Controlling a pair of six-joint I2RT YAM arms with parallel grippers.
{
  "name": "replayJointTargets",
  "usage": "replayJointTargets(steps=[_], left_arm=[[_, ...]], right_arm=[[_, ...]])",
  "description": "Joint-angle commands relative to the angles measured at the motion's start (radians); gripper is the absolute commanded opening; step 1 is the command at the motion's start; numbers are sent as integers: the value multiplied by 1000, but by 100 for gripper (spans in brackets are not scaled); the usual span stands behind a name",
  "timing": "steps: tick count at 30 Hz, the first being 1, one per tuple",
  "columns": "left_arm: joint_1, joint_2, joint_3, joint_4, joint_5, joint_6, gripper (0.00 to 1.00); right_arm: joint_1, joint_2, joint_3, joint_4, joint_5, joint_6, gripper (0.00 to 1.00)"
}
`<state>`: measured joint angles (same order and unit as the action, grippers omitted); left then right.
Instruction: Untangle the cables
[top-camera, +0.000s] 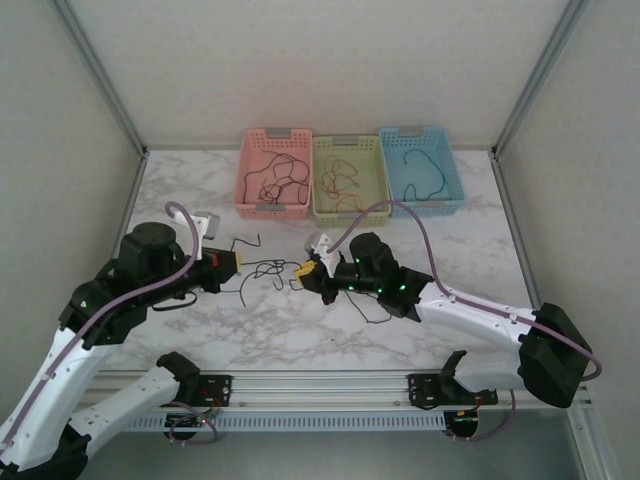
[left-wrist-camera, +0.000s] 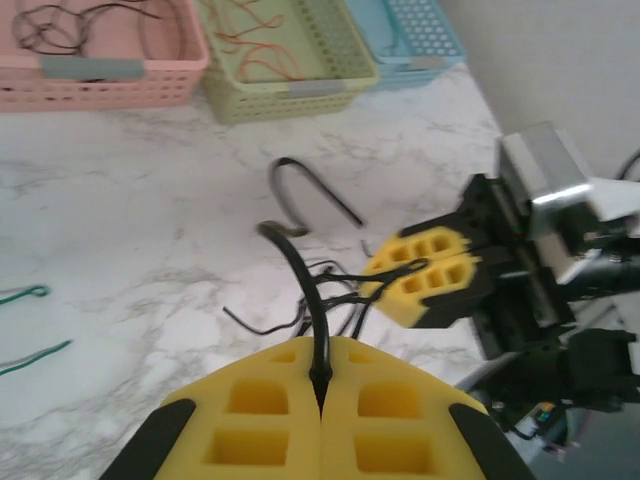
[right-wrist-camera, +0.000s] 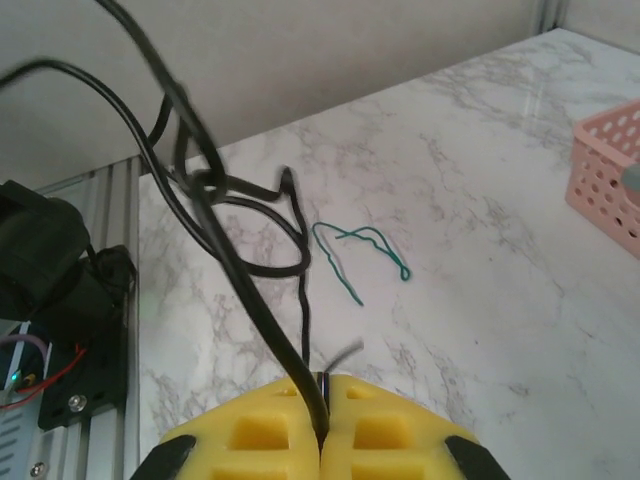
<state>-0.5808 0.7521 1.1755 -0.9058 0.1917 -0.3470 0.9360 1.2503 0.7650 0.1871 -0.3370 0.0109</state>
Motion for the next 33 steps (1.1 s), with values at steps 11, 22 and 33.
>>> replayJointTargets(steps=[11, 22, 33], left_arm=[[7, -23, 82, -169, -381, 119, 0], [7, -33, 98, -218, -521, 139, 0], [7, -35, 54, -176, -453, 137, 0]], right_arm=[[-22, -109, 100, -690, 376, 45, 0], [-92, -84, 151, -863, 643, 107, 0], [-96, -167, 161, -722, 460, 104, 0]])
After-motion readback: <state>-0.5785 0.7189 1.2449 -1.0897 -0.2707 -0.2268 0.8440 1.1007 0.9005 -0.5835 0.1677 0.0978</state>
